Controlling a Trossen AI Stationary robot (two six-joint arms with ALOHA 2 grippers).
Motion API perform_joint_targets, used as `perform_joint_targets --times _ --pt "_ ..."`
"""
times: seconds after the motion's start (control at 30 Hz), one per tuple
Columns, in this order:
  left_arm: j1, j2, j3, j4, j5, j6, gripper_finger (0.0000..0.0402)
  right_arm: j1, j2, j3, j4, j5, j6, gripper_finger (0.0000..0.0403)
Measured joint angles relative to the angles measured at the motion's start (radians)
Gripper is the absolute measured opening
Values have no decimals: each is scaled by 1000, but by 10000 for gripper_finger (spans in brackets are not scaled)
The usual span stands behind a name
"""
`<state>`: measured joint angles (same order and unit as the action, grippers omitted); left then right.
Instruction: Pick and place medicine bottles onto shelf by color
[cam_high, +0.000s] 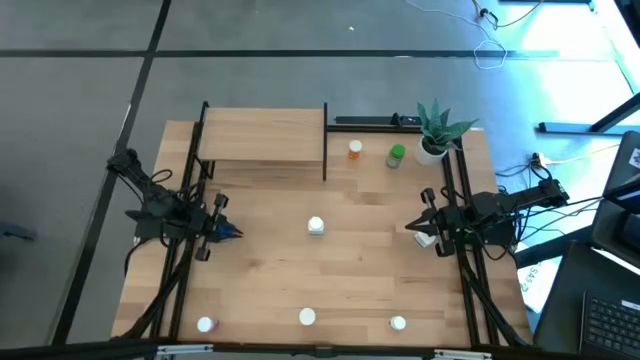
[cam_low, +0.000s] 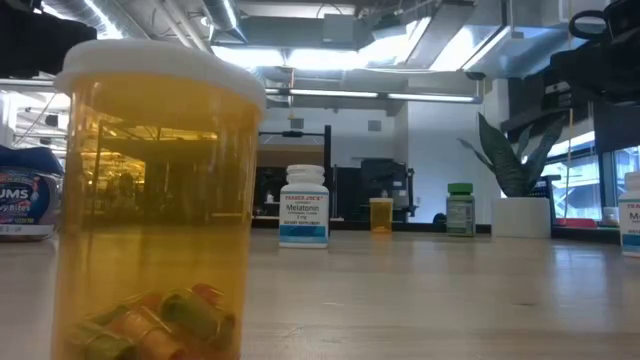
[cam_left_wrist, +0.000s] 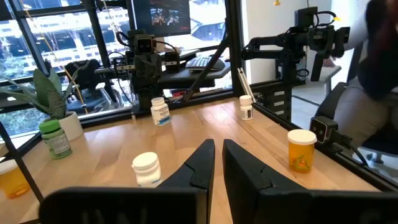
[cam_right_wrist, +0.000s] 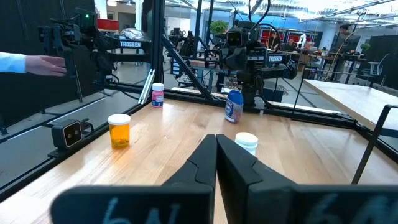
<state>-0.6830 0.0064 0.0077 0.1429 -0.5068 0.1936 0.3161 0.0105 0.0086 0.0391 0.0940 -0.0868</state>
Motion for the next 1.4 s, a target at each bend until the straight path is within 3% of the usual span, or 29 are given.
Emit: perform_joint_targets --times 0.4,0.7,0.97,1.4 --pt "0 0 8 2 -5 -2 27 0 0 0 0 0 0 14" --pt "0 32 172 -73 -6 -160 27 0 0 0 0 0 0 14" --pt "0 208 370 -334 -9 -328 27 0 0 0 0 0 0 14" --pt "0 585 732 -702 -8 -803 27 0 0 0 0 0 0 14"
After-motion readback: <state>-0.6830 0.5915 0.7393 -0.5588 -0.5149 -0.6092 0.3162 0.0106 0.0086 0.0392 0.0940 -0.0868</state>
